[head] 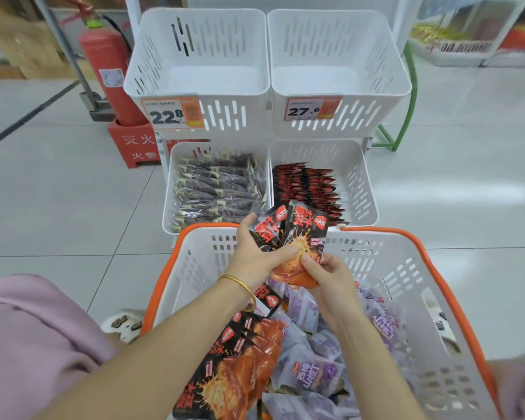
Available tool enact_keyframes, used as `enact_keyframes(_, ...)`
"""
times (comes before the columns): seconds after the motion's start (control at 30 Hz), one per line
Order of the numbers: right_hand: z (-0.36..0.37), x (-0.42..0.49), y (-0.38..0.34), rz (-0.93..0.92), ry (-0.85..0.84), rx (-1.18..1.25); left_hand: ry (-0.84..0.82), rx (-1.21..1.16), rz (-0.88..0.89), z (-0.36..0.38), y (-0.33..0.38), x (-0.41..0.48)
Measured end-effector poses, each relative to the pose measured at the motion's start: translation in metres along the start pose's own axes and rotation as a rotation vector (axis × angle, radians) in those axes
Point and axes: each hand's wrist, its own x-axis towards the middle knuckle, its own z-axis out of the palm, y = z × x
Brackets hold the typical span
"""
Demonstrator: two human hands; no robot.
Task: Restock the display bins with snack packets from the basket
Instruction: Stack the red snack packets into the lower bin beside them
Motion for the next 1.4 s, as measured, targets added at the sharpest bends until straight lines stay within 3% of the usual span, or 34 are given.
enact_keyframes(0.2,-0.005,0.010,-0.022,-0.229,-0.010,-0.604,0.011,0.118,0.098,-0.007,0.009,0.013)
enact_keyframes(0.27,-0.002,0.015,-0.034,-0.358,-0.068,-0.605,-0.035,0.109,0.080,-0.006,0.012,0.018)
enact_keyframes(0.4,0.007,0.025,-0.042,-0.444,-0.131,-0.561,-0.127,0.132,0.104,-0.002,0.008,0.025)
enact_keyframes(0.63,0.004,0.043,-0.054,-0.373,-0.194,-0.474,-0.144,0.326,0.221,0.006,0.013,0.028)
enact_keyframes(0.7,-0.002,0.054,-0.082,-0.380,-0.277,-0.624,-0.175,0.383,0.251,0.004,0.018,0.040)
enact_keyframes(0.87,0.008,0.089,-0.136,-0.168,-0.551,-0.969,-0.210,0.468,0.315,0.017,0.038,0.077)
enact_keyframes(0.97,0.010,0.116,-0.137,-0.289,-0.398,-1.005,-0.083,0.565,0.405,0.019,0.038,0.107)
enact_keyframes(1.03,0.006,0.137,-0.131,-0.513,-0.188,-1.036,0.050,0.752,0.492,0.012,0.032,0.130)
enact_keyframes(1.13,0.002,0.172,-0.117,-0.860,0.062,-1.209,0.088,0.991,0.485,-0.001,0.012,0.158)
enact_keyframes(1.23,0.006,0.217,-0.104,-1.011,0.040,-1.332,0.071,1.177,0.464,-0.007,-0.012,0.177)
enact_keyframes(1.4,0.020,0.276,-0.092,-1.108,-0.032,-1.407,0.054,1.227,0.481,-0.006,-0.025,0.187)
